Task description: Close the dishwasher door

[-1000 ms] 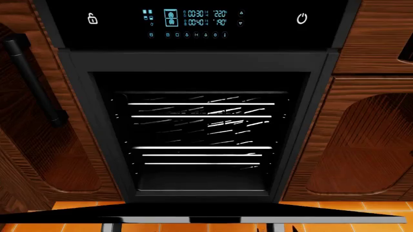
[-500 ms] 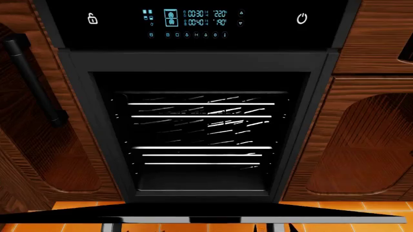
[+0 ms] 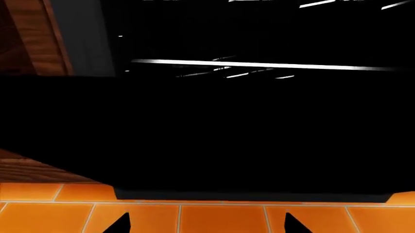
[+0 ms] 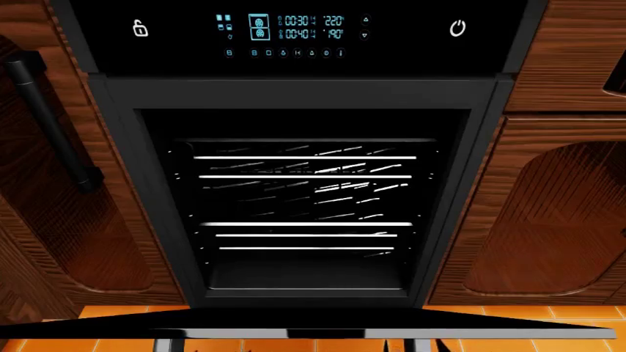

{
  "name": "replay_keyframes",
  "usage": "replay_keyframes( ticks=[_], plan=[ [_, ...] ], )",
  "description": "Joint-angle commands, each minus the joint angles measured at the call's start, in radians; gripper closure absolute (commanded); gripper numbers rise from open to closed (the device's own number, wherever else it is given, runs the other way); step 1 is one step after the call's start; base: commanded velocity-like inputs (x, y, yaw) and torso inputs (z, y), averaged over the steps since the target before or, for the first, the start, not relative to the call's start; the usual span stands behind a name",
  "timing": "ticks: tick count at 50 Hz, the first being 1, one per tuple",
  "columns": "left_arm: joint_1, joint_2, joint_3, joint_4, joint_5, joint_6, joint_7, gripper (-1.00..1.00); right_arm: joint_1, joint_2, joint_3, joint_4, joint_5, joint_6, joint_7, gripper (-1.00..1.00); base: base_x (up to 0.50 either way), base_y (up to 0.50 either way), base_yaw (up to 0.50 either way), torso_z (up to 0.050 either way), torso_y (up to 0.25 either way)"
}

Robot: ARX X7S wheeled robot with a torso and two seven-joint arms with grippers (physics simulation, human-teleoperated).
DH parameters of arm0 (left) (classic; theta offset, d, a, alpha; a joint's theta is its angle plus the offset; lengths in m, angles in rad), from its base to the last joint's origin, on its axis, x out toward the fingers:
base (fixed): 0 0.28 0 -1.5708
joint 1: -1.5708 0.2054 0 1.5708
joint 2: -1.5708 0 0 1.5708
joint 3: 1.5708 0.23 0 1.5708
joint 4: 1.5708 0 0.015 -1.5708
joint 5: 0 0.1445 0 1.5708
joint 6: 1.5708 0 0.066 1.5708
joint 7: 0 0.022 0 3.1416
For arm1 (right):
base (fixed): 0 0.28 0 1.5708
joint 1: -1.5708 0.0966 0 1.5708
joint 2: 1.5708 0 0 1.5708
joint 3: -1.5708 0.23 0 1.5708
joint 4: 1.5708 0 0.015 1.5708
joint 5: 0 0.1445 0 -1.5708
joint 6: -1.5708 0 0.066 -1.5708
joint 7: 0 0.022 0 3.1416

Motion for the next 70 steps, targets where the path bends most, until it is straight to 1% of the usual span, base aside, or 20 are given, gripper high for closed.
replay_keyframes(
  ticks=[1, 10, 12, 15, 28, 46, 60, 70],
  plan=[
    [-0.064, 0.034, -0.001, -0.125, -0.018, 0.003, 0.035, -1.00, 0.045, -0.018, -0.002, 0.055, 0.018, 0.035, -0.011, -1.00, 0.00, 0.00, 0.00, 0.000, 0.000],
    [-0.118, 0.052, -0.001, -0.204, -0.020, 0.015, 0.054, -1.00, 0.083, -0.037, 0.000, 0.111, 0.030, 0.036, -0.019, -1.00, 0.00, 0.00, 0.00, 0.000, 0.000],
    [-0.196, 0.086, -0.007, -0.340, -0.014, 0.050, 0.080, -1.00, 0.128, -0.061, 0.001, 0.176, 0.032, 0.028, -0.026, -1.00, 0.00, 0.00, 0.00, 0.000, 0.000],
    [-0.262, 0.118, -0.011, -0.470, -0.009, 0.095, 0.105, -1.00, 0.166, -0.080, 0.001, 0.232, 0.032, 0.020, -0.033, -1.00, 0.00, 0.00, 0.00, 0.000, 0.000],
    [-0.418, 0.182, -0.042, -0.806, -0.023, 0.222, 0.174, -1.00, 0.258, -0.123, 0.000, 0.397, 0.027, -0.030, -0.048, -1.00, 0.00, 0.00, 0.00, 0.000, 0.000],
    [-0.475, 0.174, -0.030, -0.811, 0.034, 0.172, 0.152, -1.00, 0.311, -0.122, -0.004, 0.404, 0.022, -0.008, -0.041, -1.00, 0.00, 0.00, 0.00, 0.000, 0.000],
    [-0.498, 0.175, -0.063, -0.811, 0.070, 0.154, 0.158, -1.00, 0.338, -0.119, -0.009, 0.401, 0.023, -0.002, -0.044, -1.00, 0.00, 0.00, 0.00, 0.000, 0.001],
    [-0.474, 0.151, -0.049, -0.701, 0.081, 0.097, 0.135, -1.00, 0.345, -0.106, -0.009, 0.350, 0.028, 0.024, -0.038, -1.00, 0.00, 0.00, 0.00, 0.000, 0.003]
  ],
)
